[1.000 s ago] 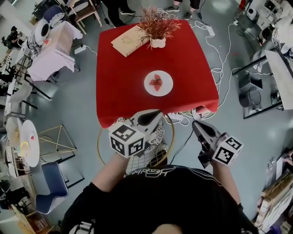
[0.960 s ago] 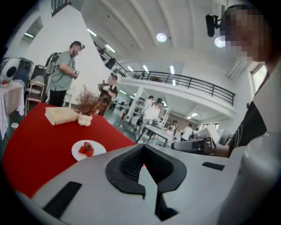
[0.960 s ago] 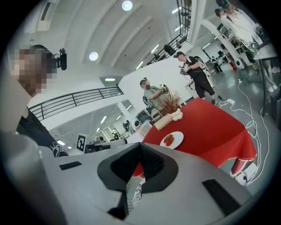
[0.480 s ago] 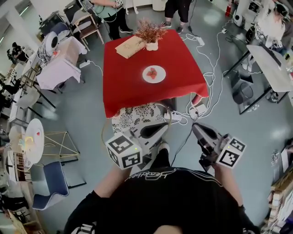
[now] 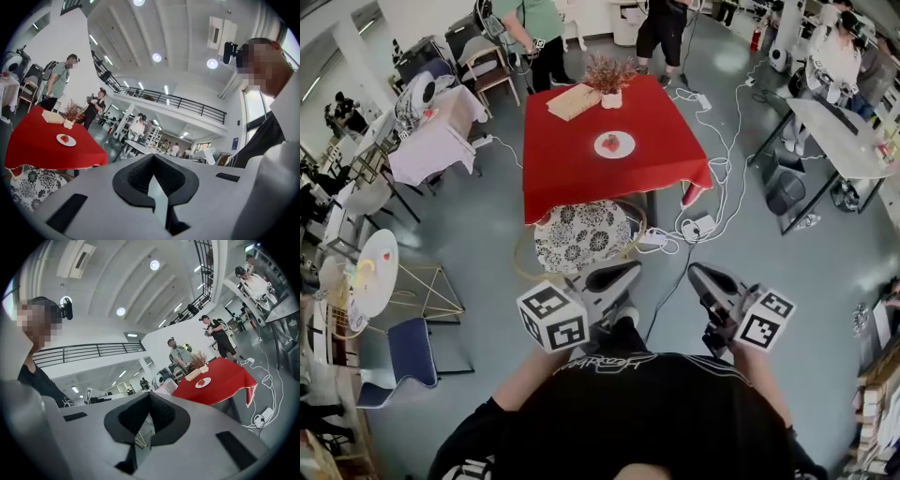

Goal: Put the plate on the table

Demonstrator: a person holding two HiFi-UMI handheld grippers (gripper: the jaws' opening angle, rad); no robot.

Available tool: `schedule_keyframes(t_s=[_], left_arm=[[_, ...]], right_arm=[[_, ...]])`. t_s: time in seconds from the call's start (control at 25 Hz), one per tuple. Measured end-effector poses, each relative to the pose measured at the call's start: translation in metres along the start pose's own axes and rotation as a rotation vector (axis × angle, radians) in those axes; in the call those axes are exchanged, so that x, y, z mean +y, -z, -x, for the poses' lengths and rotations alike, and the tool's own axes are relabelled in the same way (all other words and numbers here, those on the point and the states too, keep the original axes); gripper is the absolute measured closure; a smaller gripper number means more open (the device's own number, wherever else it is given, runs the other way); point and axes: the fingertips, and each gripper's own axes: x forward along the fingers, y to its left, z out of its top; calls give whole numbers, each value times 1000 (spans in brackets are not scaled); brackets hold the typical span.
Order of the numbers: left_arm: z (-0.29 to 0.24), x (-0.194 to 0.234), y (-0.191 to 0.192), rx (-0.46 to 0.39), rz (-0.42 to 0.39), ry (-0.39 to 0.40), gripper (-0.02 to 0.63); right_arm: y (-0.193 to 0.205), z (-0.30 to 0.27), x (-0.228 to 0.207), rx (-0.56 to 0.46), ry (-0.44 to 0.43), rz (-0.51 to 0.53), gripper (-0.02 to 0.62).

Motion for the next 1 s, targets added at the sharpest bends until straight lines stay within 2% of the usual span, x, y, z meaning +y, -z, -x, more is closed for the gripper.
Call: schedule_keyframes(t_s=[0.28, 1.0], left_arm=[[4, -33, -5, -7, -23, 23, 598], [18, -67, -9, -29, -74, 28, 598]], right_arm=[[-5, 22, 28, -16, 0, 40, 589], [-8, 37, 53, -37, -15, 85, 589]])
